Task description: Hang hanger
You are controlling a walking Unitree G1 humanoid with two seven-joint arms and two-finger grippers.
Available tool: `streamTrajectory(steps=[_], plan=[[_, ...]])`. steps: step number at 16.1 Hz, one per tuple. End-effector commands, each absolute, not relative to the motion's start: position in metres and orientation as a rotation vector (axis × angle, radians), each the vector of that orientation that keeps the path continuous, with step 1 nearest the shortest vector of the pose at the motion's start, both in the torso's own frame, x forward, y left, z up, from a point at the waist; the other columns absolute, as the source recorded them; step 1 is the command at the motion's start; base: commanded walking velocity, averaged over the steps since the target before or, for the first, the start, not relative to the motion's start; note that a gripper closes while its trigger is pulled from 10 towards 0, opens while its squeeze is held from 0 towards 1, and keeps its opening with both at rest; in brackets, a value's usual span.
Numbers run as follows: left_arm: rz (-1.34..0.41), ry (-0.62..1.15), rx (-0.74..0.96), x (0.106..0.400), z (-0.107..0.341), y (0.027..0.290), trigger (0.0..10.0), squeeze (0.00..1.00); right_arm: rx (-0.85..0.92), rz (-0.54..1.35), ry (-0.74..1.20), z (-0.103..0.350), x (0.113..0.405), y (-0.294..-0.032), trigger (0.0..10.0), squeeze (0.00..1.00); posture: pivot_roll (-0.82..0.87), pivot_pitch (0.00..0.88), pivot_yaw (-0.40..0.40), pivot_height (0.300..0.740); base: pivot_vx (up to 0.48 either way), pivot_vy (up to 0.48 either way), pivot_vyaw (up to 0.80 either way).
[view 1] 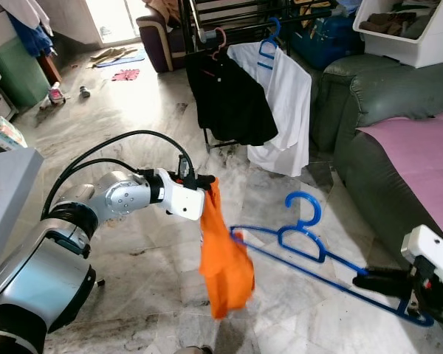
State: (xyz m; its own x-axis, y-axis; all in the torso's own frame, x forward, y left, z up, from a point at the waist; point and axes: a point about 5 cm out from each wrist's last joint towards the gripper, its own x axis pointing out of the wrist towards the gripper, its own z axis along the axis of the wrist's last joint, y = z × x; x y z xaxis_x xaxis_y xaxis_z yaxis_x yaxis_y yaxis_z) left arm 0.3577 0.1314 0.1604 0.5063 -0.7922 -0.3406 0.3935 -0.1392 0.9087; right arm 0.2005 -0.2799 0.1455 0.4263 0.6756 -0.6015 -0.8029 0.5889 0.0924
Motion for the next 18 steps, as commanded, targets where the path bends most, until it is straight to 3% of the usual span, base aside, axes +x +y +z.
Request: streamTrajectory(steps=[1,4,15,16,18], plan=[[-1.059,-0.439,1.410,0.360,0.172,0.133,10.0,0.00,-0.233,0.965,0.614,0.155,0.201,-0.277,10.0,0.00,-0.07,0.059,0.126,0.740,0.000,0.000,0.00],[-1.066,-0.476,1.429,0.360,0.178,0.131,10.0,0.00,-0.200,0.957,0.609,0.154,0.201,-0.278,10.0,0.00,-0.07,0.061,0.130,0.740,0.000,0.000,0.00],[-1.013,-0.666,1.205,0.361,0.217,0.110,10.0,0.00,-0.087,0.891,0.710,0.087,0.202,-0.261,10.0,0.00,-0.05,0.067,0.119,0.740,0.000,0.000,0.00],[-1.008,-0.672,1.188,0.362,0.220,0.109,10.0,0.00,-0.102,0.857,0.707,0.084,0.205,-0.262,10.0,0.00,-0.05,0.067,0.117,0.740,0.000,0.000,0.00],[-0.940,-0.664,1.109,0.366,0.227,0.108,10.0,0.00,-0.119,0.595,0.620,0.079,0.229,-0.274,10.0,0.00,-0.05,0.066,0.111,0.740,0.000,0.000,0.00]])
